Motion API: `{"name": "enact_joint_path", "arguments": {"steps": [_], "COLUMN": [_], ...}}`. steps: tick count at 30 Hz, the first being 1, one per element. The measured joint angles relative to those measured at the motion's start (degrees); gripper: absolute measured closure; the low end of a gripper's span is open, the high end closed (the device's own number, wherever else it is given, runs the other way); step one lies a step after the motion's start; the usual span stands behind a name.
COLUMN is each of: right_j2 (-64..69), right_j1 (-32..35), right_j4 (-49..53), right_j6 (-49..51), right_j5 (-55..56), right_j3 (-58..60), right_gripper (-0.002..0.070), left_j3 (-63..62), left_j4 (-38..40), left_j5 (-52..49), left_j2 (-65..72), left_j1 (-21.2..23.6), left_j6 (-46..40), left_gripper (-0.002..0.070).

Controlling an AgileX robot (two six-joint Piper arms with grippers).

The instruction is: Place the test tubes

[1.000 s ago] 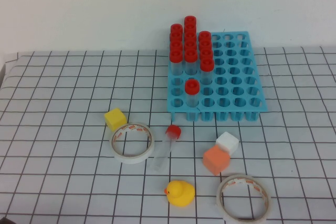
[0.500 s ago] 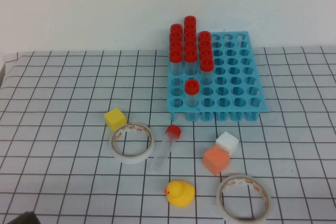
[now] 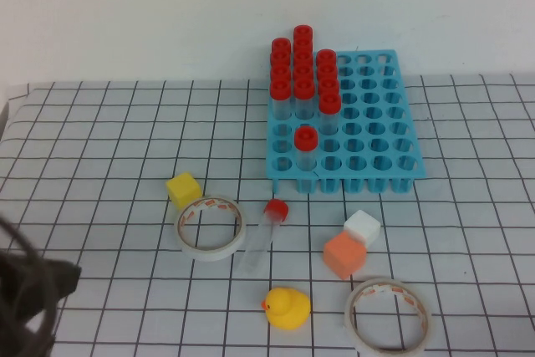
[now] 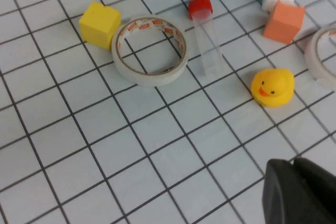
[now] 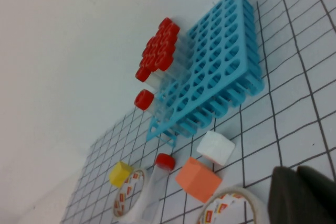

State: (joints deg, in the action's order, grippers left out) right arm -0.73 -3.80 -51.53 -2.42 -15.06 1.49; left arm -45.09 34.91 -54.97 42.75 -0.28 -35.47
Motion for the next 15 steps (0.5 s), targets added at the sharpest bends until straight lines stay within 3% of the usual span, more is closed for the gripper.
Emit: {"name": "enact_joint_path", "arguments": {"steps": [7, 11, 15], "right_j2": [0.0, 0.0, 0.0], "right_j1": [0.0, 0.0, 0.0], "right_j4": [0.0, 0.0, 0.0], "right_j6": [-6.1, -8.4, -10.5], "right_j5": [-2.0, -2.5, -2.6], "right_j3": [0.0, 0.0, 0.0], "right_gripper": [0.0678, 0.0678, 0.0678], "left_j3": [-7.2, -13.0, -19.0], "left_j4": [-12.6, -23.8, -32.2], "left_j5": [-0.2, -0.5, -0.8], "left_j2": [13.8, 24.3, 32.3], "left_j1": [-10.8, -23.1, -32.1], "left_j6": [5.8, 13.3, 19.3], "left_gripper": [0.0676, 0.0676, 0.0676]}}
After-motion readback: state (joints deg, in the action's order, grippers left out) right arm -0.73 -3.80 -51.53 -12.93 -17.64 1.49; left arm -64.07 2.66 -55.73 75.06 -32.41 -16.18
